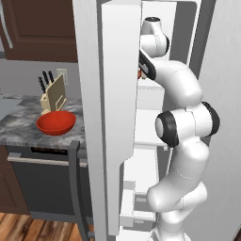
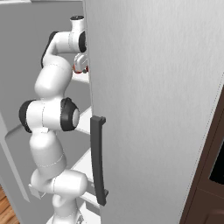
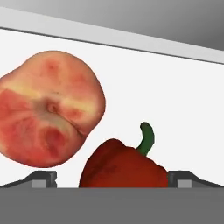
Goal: Take the peach, bell pepper, and peach from the freezer and place them in the bowl on the counter.
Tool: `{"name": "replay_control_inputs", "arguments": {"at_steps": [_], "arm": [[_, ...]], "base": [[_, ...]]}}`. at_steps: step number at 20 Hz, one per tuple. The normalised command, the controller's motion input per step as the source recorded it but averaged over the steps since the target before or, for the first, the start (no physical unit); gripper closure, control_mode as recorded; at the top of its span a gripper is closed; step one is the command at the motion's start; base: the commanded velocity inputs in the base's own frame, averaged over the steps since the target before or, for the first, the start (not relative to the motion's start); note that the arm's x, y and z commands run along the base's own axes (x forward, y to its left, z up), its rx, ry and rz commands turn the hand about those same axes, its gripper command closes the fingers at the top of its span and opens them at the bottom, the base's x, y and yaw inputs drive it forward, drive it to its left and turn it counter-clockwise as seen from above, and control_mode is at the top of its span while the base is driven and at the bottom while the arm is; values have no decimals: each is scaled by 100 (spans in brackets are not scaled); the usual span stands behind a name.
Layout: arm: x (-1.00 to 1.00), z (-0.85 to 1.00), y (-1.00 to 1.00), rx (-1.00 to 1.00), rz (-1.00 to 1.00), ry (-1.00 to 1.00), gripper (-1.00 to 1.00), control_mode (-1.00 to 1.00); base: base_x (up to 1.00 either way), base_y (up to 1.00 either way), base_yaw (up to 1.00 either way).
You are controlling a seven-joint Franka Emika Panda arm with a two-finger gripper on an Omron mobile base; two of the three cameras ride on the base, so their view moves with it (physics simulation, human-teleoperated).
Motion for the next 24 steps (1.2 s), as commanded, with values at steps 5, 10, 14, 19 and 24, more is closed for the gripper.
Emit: {"name": "replay_control_inputs", "arguments": {"at_steps": [5,10,14,19,24], "arm": [[34,-24,-3,0,3,3,-100,-100],[39,-39,0,0,8,2,100,-100],[13,-40,-8,0,9,0,100,-100],[-27,-43,6,-2,1,-5,100,-100],[-37,-19,-3,0,-3,-5,100,-100]], "base": [[0,0,0],[0,0,0],[0,0,0],[0,0,0],[0,0,0]]}}
